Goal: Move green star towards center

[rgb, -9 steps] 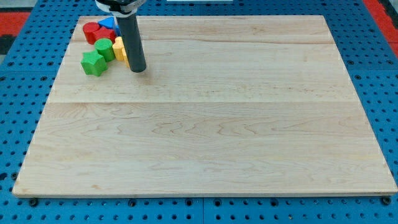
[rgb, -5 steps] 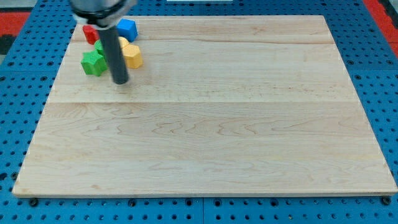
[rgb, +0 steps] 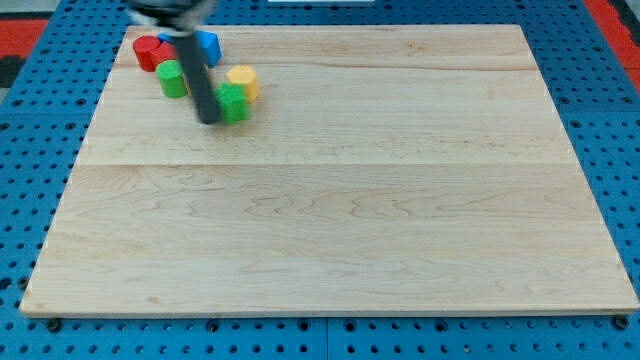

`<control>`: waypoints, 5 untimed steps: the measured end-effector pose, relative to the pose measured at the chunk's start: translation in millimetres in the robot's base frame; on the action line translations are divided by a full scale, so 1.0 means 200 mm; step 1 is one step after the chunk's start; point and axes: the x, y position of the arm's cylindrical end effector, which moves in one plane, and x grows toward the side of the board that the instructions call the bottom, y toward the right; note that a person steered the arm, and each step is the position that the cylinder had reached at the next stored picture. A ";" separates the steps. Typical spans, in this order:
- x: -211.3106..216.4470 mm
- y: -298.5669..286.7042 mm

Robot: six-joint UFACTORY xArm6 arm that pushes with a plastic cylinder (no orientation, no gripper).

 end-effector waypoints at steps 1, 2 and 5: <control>0.02 0.35; 0.11 0.00; -0.21 -0.08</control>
